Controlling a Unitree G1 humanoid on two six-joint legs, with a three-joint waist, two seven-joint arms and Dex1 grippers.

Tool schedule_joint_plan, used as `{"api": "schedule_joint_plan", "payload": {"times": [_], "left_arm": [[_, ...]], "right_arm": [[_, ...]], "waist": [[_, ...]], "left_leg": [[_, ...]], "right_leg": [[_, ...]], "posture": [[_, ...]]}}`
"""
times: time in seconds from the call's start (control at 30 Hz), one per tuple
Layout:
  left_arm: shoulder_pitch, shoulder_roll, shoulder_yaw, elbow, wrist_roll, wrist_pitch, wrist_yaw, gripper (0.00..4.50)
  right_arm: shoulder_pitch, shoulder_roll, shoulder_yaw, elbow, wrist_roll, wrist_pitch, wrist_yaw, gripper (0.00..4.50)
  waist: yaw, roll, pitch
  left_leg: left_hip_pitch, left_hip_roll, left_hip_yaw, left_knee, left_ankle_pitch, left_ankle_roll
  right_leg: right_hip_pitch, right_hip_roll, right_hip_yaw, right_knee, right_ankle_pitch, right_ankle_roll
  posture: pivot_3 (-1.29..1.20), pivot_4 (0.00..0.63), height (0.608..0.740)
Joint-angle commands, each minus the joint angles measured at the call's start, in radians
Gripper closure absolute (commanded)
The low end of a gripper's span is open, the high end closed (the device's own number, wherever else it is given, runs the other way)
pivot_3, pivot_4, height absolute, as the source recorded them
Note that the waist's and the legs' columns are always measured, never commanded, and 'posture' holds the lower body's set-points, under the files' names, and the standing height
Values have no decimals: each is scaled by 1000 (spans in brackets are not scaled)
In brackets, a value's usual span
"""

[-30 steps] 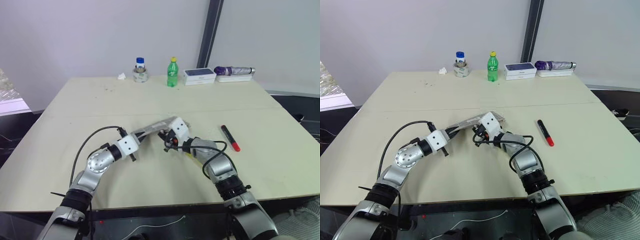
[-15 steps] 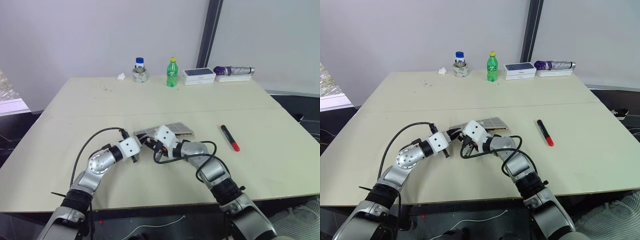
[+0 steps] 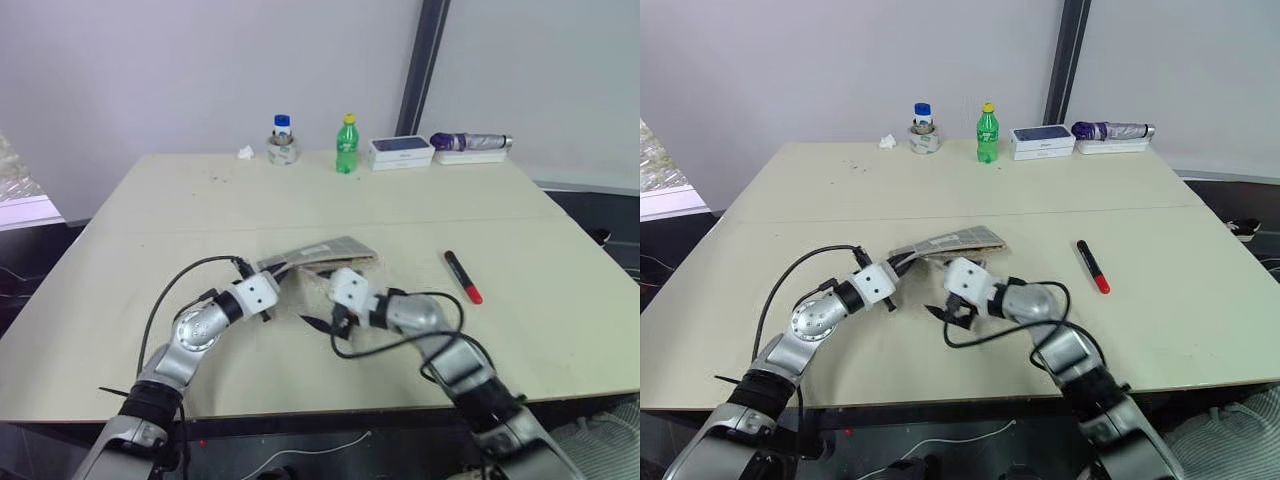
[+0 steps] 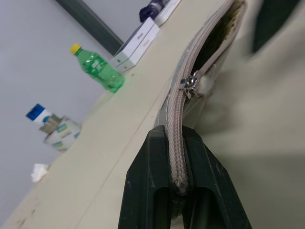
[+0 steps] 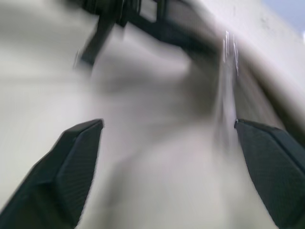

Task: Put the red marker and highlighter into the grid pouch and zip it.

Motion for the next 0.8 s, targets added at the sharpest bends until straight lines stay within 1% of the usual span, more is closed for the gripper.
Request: {"api": "schedule_joint_plan", "payload": {"times": [0.03, 0.2, 0.27, 0.33, 0.4, 0.43, 0.5, 0.57, 0.63, 0.73, 0.8], "left_arm": [[18, 17, 19, -37, -8, -34, 12, 4500], [31, 23, 15, -32, -17, -42, -1, 4500], [30, 23, 12, -30, -18, -45, -6, 4500], [29, 22, 11, -27, -17, -47, -7, 4500], [24, 17, 8, -22, -16, -47, -8, 4500], [20, 16, 5, -19, -16, -48, -10, 4500], [15, 14, 2, -14, -14, -51, -15, 4500], [12, 13, 1, -7, -11, -51, -16, 4500], [11, 10, 3, -2, -15, -51, -17, 4500], [4, 7, -1, 4, -9, -55, -18, 4500], [0, 4, 0, 0, -11, -50, -20, 4500]], "right_arm": [[61, -49, -95, -169, 19, 42, -29, 175], [204, -69, -234, -288, 36, 166, -115, 175], [259, -63, -296, -323, 56, 246, -147, 175], [287, -60, -322, -345, 76, 310, -162, 175], [319, -40, -355, -373, 124, 413, -171, 175], [329, 0, -395, -390, 170, 494, -192, 175], [344, 32, -435, -399, 205, 590, -225, 175], [342, 57, -477, -394, 230, 645, -258, 175], [351, 38, -456, -383, 237, 657, -253, 175], [343, 15, -414, -377, 239, 670, -259, 1022], [313, 18, -413, -374, 255, 671, -266, 2045]], "waist": [[0, 0, 0], [3, 0, 0], [14, 0, 0], [21, 0, 0], [22, 0, 0], [22, 0, 0], [21, 0, 0], [22, 0, 0], [22, 0, 0], [22, 0, 0], [21, -1, 0]], "left_leg": [[0, 0, 0, 0, 0, 0], [0, 0, 0, 0, 0, 0], [0, 0, 0, 0, 0, 0], [0, 0, 0, 1, 0, 0], [0, 0, 0, 1, 0, 0], [1, 0, 0, 1, 0, 0], [1, 0, 0, 0, 0, 0], [1, 0, 0, 0, 0, 0], [1, 0, 0, 0, 0, 0], [1, 0, 0, 1, 0, 0], [1, 0, 0, 1, 0, 0]], "right_leg": [[0, 0, 0, 0, 0, 0], [1, 0, 0, 0, 0, 0], [1, 0, 0, 0, 0, 0], [1, 0, 0, 0, 0, 0], [2, 0, 0, 0, 0, 0], [2, 0, 0, 0, 0, 0], [2, 0, 0, 0, 0, 0], [2, 0, 0, 0, 0, 0], [2, 0, 0, 0, 0, 0], [2, 0, 0, 0, 0, 0], [2, 0, 0, 0, 0, 0]], "posture": [[0, 150, 740], [0, 150, 740], [0, 150, 740], [0, 150, 740], [0, 150, 740], [0, 150, 740], [0, 150, 740], [0, 150, 740], [0, 150, 740], [0, 150, 740], [0, 150, 740]]}}
